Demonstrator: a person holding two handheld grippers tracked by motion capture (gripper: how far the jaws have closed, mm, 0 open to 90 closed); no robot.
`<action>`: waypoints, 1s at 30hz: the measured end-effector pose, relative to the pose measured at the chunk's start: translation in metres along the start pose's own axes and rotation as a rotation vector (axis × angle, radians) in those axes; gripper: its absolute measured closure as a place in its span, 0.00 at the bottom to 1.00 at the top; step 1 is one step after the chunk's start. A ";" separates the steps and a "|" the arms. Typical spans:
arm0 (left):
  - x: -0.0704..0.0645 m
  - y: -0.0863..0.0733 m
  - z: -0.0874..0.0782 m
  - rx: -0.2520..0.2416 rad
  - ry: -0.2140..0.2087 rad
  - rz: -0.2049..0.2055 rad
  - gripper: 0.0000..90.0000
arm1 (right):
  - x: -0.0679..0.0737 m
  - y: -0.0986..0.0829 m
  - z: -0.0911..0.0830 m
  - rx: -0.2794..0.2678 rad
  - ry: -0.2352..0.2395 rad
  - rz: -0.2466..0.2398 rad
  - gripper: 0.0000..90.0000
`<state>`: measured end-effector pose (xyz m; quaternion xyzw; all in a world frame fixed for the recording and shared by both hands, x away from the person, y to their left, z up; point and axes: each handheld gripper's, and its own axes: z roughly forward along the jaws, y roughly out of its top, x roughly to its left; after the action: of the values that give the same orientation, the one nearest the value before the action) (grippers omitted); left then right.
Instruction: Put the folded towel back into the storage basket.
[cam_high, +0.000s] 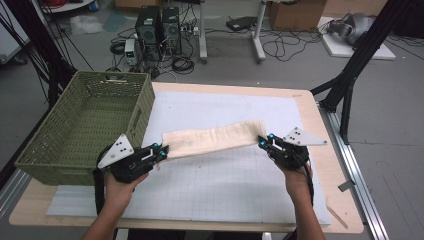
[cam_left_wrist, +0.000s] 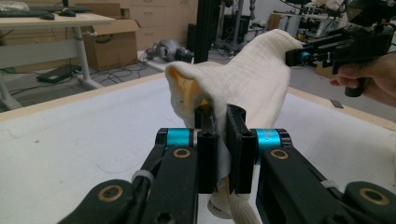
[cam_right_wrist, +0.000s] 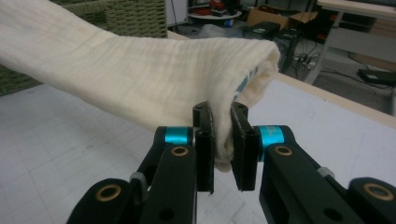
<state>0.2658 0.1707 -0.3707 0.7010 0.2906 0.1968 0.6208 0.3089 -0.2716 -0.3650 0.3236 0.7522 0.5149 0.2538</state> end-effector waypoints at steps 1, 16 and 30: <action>0.001 0.001 -0.002 -0.005 0.005 -0.001 0.93 | 0.000 0.000 0.000 0.000 0.000 0.000 0.91; 0.015 0.018 -0.039 -0.072 0.082 -0.023 0.93 | 0.008 0.053 0.039 -0.016 0.066 -0.071 0.91; 0.028 0.026 -0.069 -0.110 0.156 -0.025 0.93 | 0.016 0.101 0.082 -0.024 0.108 -0.129 0.91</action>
<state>0.2473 0.2390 -0.3369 0.6449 0.3355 0.2588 0.6361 0.3800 -0.1829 -0.2987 0.2434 0.7777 0.5232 0.2494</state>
